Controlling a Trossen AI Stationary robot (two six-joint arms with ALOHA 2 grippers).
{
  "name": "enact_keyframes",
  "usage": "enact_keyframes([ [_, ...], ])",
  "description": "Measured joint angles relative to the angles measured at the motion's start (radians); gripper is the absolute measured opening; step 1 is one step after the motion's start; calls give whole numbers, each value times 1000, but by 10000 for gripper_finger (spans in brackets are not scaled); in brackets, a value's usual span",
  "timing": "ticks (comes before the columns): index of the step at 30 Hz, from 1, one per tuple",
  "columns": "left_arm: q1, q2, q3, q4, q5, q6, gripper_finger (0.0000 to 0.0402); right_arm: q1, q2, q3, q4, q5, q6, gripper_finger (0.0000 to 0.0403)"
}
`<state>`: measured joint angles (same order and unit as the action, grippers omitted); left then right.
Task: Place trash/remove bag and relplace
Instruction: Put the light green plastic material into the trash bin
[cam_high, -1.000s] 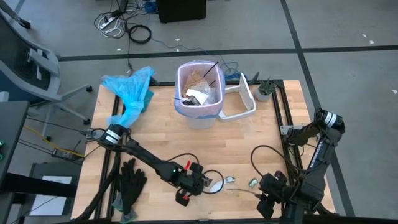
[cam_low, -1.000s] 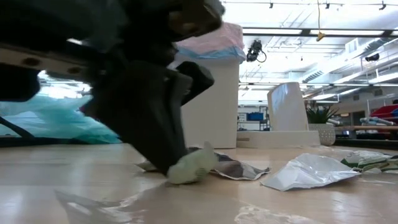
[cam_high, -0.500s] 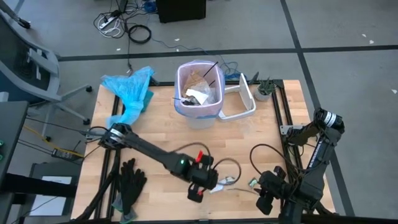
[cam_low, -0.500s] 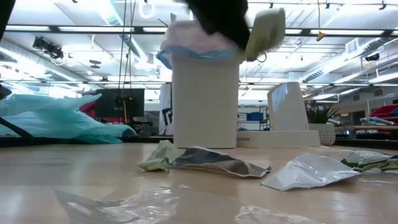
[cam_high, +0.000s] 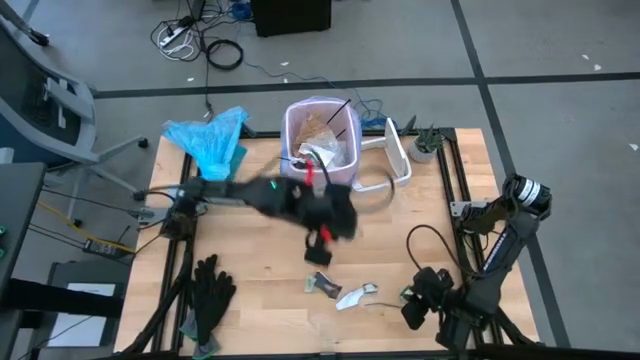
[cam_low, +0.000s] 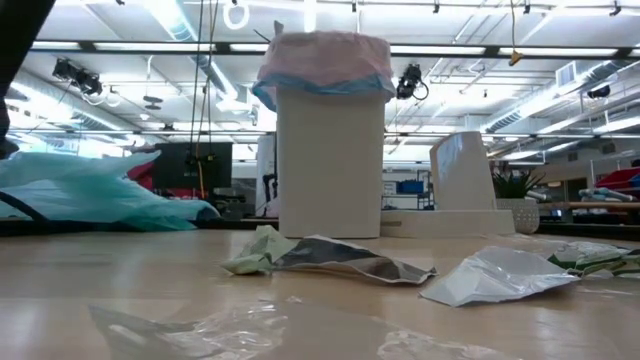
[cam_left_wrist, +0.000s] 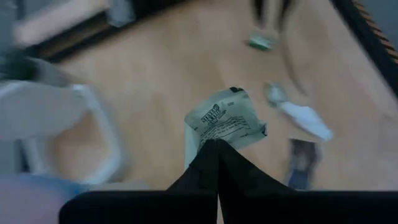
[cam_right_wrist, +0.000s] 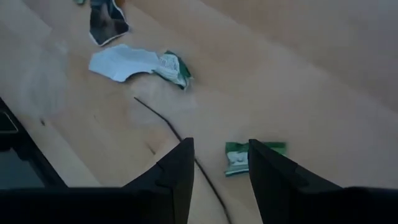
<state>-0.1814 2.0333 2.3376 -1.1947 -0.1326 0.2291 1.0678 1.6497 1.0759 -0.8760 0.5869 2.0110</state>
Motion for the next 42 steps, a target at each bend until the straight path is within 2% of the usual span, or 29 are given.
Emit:
enact_keyframes([
  [4,125,-86,-32,-30,16,51,0,-17,0,-62,115,-1,14,136],
  [10,342,-171,-32,4,131,115,0,-62,0,-90,134,0,14,135],
  [14,455,-181,-31,7,149,101,11,-93,0,-93,134,0,12,134],
  [18,506,-163,-33,-6,154,78,37,-114,0,-93,135,-1,12,134],
  [26,527,-150,-33,-20,133,87,92,-141,0,-93,137,-6,11,132],
  [30,515,-159,-33,-80,282,92,96,-141,0,-93,136,-8,11,132],
  [32,487,-165,-33,-104,312,84,96,-141,0,-93,136,-12,11,132],
  [38,338,-170,-33,-157,208,78,96,-139,0,-93,134,-14,-8,132],
  [42,230,-170,-33,-146,163,15,96,-139,0,-93,134,-30,-58,132],
])
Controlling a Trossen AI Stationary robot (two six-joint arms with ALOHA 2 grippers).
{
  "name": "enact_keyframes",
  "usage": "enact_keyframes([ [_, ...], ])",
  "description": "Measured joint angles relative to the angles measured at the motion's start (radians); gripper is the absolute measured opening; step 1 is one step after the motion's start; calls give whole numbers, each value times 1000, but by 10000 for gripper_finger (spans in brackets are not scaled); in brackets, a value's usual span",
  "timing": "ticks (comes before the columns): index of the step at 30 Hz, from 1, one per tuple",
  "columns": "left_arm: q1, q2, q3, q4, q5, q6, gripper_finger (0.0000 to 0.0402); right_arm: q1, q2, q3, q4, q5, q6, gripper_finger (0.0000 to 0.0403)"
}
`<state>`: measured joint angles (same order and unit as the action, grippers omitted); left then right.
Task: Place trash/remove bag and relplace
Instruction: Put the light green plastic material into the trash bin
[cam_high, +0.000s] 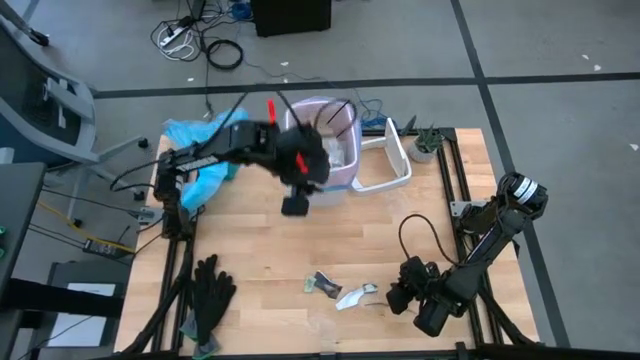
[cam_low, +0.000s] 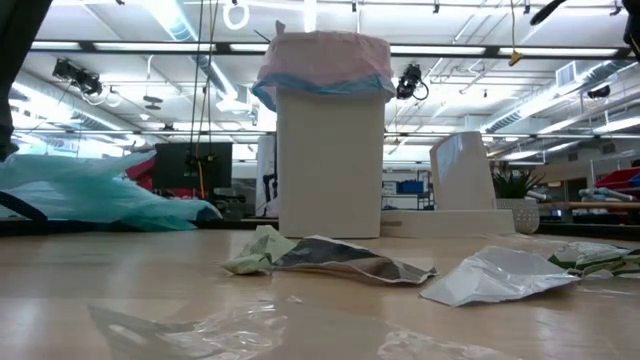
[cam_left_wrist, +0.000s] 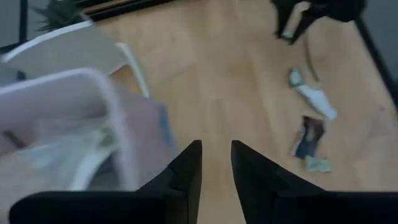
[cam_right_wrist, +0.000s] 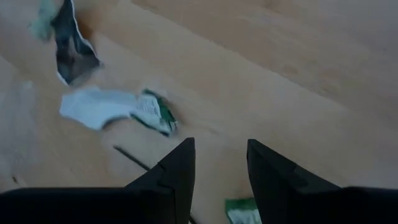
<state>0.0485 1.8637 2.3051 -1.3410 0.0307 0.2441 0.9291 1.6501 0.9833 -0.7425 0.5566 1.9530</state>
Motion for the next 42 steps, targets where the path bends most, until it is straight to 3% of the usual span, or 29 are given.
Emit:
enact_keyframes([
  [5,-123,0,-12,27,-12,-123,96,0,0,0,0,-64,-101,132],
  [10,-242,3,-139,122,-9,-218,96,1,0,0,12,-86,-184,132],
  [15,-331,-7,-400,348,-10,-344,96,18,0,0,52,-87,-255,132],
  [22,-411,-114,-876,732,-8,-565,82,61,0,0,70,-88,-239,132],
  [28,-432,-243,-1204,969,-121,-753,76,73,0,0,72,-89,-193,132],
  [35,-430,-245,-1309,1047,-114,-741,82,56,0,0,77,-88,-137,132],
  [42,-430,-238,-1329,1107,-87,-571,136,26,0,0,94,-86,-113,132],
])
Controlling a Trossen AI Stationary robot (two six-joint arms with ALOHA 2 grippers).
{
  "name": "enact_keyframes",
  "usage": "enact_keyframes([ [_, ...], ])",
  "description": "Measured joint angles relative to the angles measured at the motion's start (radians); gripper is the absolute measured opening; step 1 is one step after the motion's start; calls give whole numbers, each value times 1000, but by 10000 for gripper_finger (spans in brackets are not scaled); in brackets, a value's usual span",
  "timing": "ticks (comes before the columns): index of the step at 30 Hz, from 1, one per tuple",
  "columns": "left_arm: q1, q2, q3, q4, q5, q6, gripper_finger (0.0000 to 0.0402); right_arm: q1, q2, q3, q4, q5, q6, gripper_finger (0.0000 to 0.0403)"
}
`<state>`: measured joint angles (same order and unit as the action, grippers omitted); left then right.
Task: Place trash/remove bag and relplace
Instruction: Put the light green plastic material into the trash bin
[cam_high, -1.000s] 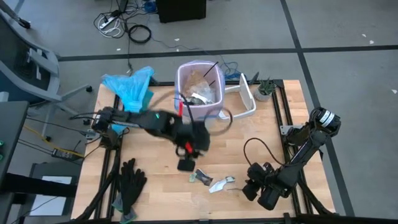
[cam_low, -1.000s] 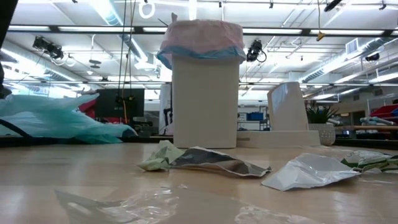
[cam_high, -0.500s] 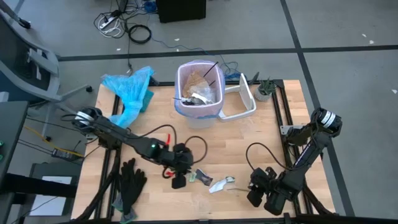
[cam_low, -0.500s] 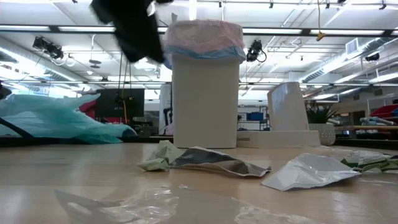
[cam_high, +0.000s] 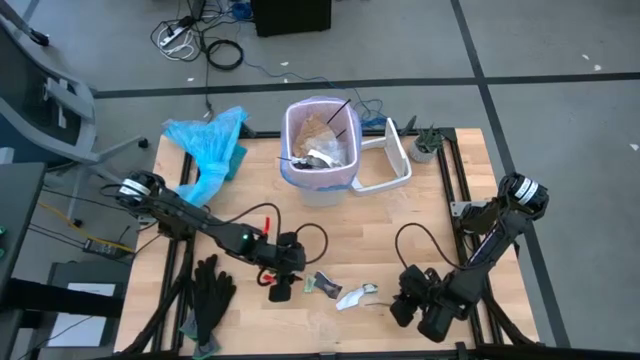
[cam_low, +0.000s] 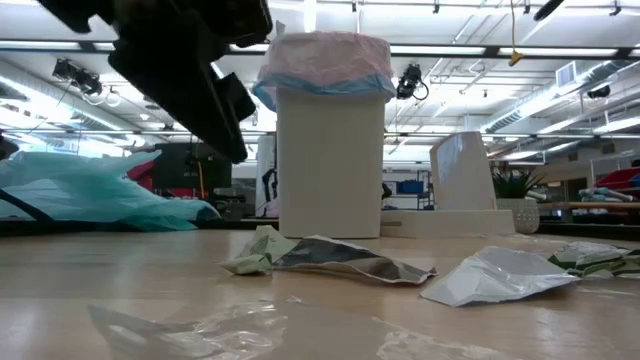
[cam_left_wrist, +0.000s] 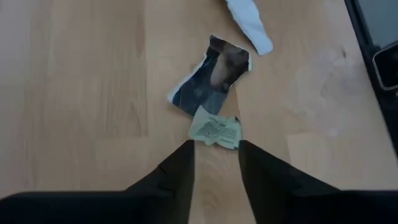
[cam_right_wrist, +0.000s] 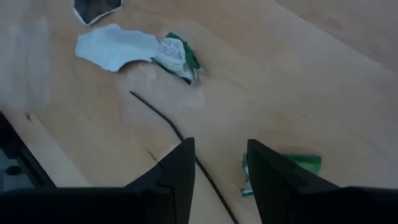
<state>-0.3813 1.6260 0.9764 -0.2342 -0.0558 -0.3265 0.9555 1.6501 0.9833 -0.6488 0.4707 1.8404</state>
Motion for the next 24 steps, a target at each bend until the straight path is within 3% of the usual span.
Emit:
enact_keyframes([
  [10,2,0,0,64,-55,163,236,-35,0,0,44,0,0,132],
  [13,2,21,0,59,-47,208,242,-39,0,0,54,-1,0,132],
  [18,-10,96,2,67,-37,409,239,-41,0,0,54,-1,0,132],
  [24,-9,144,9,128,-14,427,239,-41,0,0,60,-1,-1,132],
])
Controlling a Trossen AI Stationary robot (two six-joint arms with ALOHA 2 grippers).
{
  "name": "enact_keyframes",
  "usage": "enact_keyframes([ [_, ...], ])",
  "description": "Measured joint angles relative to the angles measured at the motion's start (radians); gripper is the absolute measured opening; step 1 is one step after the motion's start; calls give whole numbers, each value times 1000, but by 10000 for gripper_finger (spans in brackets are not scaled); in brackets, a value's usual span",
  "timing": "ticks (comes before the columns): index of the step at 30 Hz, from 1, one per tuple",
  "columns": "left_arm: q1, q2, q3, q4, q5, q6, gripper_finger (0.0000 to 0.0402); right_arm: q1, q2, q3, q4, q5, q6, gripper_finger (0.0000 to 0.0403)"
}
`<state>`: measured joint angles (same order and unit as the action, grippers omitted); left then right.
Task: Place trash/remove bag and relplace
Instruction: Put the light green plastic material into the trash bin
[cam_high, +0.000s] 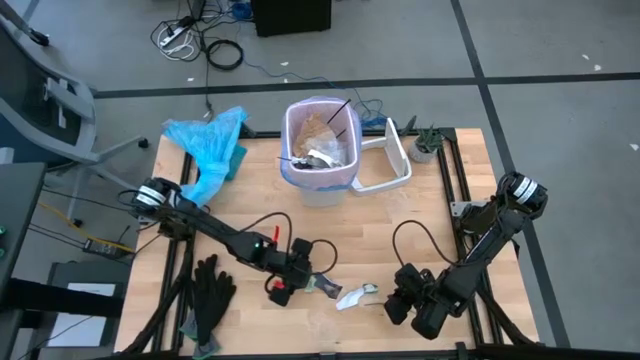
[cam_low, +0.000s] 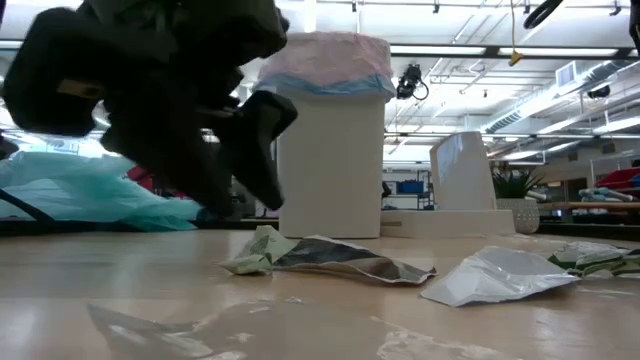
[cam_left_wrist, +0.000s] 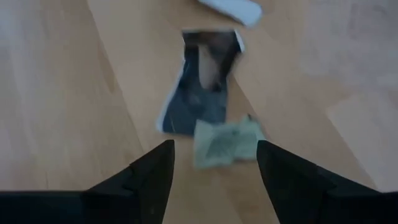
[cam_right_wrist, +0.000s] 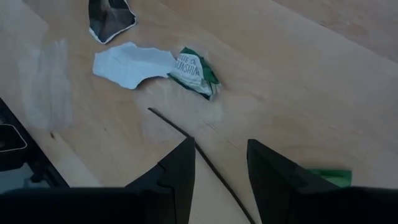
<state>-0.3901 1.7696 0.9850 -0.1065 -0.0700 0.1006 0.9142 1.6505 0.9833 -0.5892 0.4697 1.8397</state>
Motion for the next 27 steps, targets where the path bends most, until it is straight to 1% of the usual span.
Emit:
enact_keyframes([
  [5,-1,34,1,61,2,-3,239,0,0,0,0,-1,0,132],
  [11,-1,106,2,98,12,-80,238,0,0,0,5,-17,-22,132],
  [14,-4,134,5,154,12,-84,225,1,0,0,8,-37,-57,132],
  [16,-5,140,4,173,12,-113,199,2,0,0,11,-53,-82,132],
  [18,-6,141,5,184,11,-170,159,6,0,0,10,-62,-107,132],
  [22,-5,141,60,148,13,-258,45,15,0,0,10,-74,-142,132],
  [23,-4,141,83,134,19,-287,24,19,0,0,9,-74,-147,132],
  [25,-5,140,130,88,25,-352,12,23,0,0,9,-74,-166,132],
  [27,-5,140,189,15,29,-371,8,30,0,0,9,-74,-177,132],
])
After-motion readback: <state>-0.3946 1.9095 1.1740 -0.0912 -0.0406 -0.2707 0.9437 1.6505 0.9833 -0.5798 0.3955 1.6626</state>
